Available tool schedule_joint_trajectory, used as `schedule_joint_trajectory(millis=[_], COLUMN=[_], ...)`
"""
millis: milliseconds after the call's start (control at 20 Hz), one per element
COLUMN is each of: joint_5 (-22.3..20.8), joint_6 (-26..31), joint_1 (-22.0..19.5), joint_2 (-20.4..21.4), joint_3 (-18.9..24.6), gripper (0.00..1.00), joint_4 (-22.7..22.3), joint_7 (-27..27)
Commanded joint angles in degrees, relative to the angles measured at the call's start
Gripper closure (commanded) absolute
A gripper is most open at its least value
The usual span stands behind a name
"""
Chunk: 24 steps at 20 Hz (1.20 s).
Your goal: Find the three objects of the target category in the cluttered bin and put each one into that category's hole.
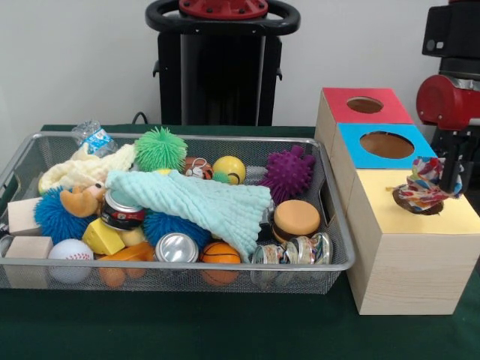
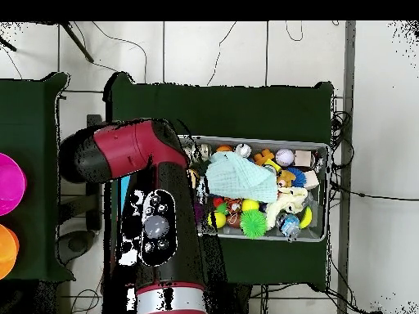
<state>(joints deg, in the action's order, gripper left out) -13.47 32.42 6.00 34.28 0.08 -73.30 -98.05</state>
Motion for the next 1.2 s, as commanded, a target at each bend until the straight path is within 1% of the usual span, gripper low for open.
schedule_joint_trajectory(millis=[50, 200, 400, 750, 1200], joint_5=[-3.28, -3.12, -2.69, -2.03, -0.88], joint_6=[3.48, 3.18, 1.35, -2.04, -3.23], joint_1=[-1.61, -1.52, -1.17, -1.91, -1.86], joint_2=[-3.24, -3.49, -5.06, -6.06, -6.72], joint_3=[-0.50, -0.59, -0.67, 0.52, 1.15], gripper=[1.00, 1.00, 1.00, 1.00, 1.00], joint_4=[-7.37, -7.62, -8.04, -8.95, -9.41], joint_7=[-2.70, -2.82, -4.46, -5.09, -6.09])
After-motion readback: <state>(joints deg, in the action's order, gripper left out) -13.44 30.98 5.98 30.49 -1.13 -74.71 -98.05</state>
